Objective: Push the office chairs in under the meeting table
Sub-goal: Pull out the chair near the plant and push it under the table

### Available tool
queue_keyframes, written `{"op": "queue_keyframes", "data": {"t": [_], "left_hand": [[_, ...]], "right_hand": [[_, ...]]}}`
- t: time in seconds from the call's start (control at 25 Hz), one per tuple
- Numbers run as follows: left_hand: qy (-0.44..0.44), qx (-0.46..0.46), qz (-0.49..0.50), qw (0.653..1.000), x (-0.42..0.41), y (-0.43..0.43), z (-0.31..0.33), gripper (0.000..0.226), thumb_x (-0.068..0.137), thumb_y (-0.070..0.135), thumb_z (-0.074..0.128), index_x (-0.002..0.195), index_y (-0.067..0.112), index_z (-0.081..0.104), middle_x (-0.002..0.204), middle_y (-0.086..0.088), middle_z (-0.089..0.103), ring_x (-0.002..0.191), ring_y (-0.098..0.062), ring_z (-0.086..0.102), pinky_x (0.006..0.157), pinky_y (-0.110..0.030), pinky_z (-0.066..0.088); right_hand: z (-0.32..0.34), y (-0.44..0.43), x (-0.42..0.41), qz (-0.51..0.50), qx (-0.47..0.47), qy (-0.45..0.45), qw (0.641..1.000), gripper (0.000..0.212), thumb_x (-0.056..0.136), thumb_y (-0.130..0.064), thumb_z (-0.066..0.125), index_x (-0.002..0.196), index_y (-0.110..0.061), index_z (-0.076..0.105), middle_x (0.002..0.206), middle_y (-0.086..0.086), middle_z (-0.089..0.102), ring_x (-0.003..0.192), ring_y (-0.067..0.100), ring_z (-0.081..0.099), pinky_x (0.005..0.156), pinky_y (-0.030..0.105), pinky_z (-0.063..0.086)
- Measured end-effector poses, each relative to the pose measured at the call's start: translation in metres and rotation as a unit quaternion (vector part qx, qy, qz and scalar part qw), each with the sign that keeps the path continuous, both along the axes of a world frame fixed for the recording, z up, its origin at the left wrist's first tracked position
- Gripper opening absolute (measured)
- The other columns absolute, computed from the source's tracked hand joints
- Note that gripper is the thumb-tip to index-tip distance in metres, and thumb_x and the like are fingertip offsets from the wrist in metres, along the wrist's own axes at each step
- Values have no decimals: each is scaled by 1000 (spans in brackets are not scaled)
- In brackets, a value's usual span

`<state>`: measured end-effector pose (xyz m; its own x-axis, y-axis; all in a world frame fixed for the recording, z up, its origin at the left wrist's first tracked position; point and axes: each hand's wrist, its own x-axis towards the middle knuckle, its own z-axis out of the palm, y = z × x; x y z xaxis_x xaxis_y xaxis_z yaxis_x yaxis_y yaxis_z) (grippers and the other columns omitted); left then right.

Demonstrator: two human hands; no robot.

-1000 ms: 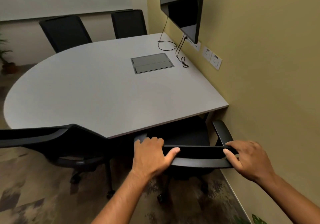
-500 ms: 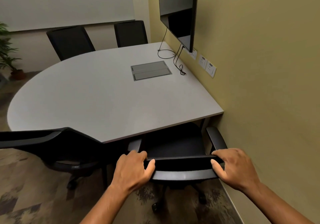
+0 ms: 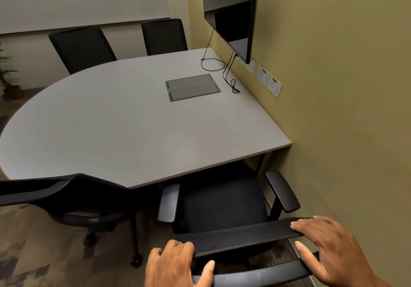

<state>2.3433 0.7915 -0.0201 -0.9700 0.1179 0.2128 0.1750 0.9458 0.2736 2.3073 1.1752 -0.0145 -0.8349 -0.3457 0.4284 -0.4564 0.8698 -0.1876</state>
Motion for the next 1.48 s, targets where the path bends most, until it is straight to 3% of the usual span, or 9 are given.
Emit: {"op": "queue_keyframes", "data": {"t": [0.08,0.32,0.72,1.04,1.2,1.36,1.48], "left_hand": [[12,12,7,1000,-4,-2,0,45,67,70,65,61,26,58,61,14,57,67,-10,67,58,-39,52],[5,1,24,1000,-16,-3,-3,49,72,73,65,63,26,55,61,13,55,65,-12,64,59,-40,51],[22,10,34,999,-62,-16,3,40,88,64,60,78,25,59,69,14,54,67,-13,55,64,-41,45],[24,19,55,998,-95,9,11,43,90,61,56,67,25,49,58,12,41,56,-12,41,60,-35,34],[10,17,58,998,-82,18,3,42,89,62,55,69,24,54,60,12,46,59,-13,48,59,-37,40],[22,42,74,996,-107,20,10,42,88,57,54,65,22,56,55,9,47,55,-18,51,58,-33,36],[-3,39,75,996,-116,29,9,42,89,59,52,69,22,53,58,8,48,56,-18,50,53,-33,41]], "right_hand": [[-1,-2,-4,10,0,-1,1000,56,101,-56,42,104,-18,82,105,-7,80,98,12,71,98,33,46],[10,-7,-33,10,24,-32,999,39,86,-45,61,107,-20,81,107,-8,80,98,16,75,101,33,44],[4,-18,-86,10,19,-49,999,42,91,-48,55,109,-20,80,103,-7,80,93,21,76,93,45,53],[12,3,-134,26,19,-48,998,41,93,-45,52,108,-19,80,98,-7,79,87,21,74,84,35,48],[9,9,-134,43,19,-39,998,38,93,-43,53,107,-19,79,100,-8,79,88,20,73,86,38,52],[15,9,-167,42,10,-23,999,36,92,-40,52,100,-17,79,90,-3,79,76,27,72,74,42,56],[11,21,-181,50,36,-27,998,39,92,-41,50,100,-17,79,89,0,79,75,30,72,76,45,58]]}}
